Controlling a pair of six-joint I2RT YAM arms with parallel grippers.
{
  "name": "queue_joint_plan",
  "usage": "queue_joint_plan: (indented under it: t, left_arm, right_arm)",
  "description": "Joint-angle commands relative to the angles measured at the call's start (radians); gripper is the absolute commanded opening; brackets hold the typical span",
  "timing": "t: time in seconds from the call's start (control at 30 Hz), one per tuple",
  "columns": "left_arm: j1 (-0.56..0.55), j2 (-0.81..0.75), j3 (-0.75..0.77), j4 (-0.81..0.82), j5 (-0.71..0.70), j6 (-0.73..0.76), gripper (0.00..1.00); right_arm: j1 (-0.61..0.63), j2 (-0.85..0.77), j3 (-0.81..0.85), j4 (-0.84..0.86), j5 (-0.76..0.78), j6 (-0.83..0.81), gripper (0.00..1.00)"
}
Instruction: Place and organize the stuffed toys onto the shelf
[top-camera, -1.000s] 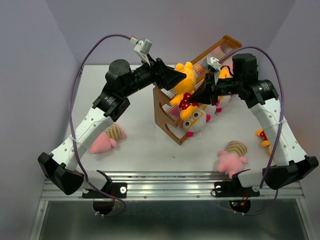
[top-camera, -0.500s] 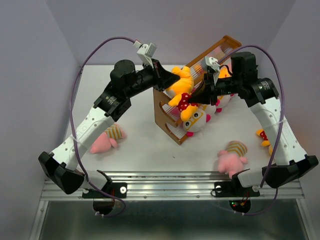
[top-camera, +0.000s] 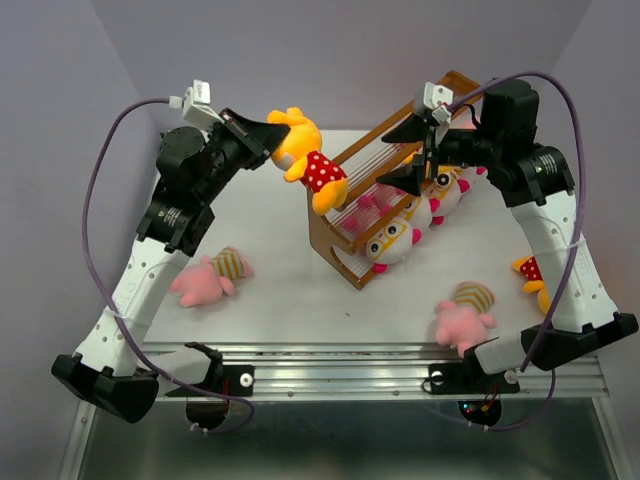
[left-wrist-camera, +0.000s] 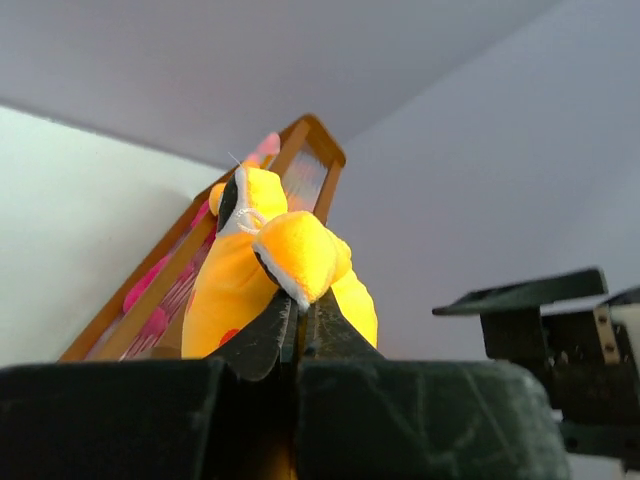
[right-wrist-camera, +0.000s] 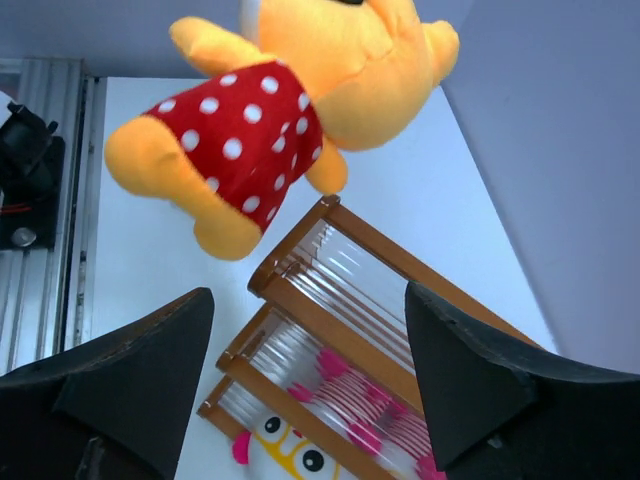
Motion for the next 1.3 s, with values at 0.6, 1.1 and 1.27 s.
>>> queue_joint_plan:
  t: [0.6, 1.1, 1.27]
  left_arm:
    - [0.058, 0.037, 0.057, -0.155, -0.102, -0.591, 0.00]
    - [0.059, -0.013, -0.025, -0.101, -0.079, -0.592, 0.00]
    - [0.059, -0.016, -0.028, -0.087, -0.077, -0.586, 0.00]
  right_arm:
    - [0.482, -0.020, -0.227, 0.491, 0.807, -0.236, 0.93]
    - [0.491, 0.051, -0.208, 0.595, 0.983, -0.207, 0.59]
    - [0.491, 0.042, -0.221, 0.590, 0.972, -0.201, 0.49]
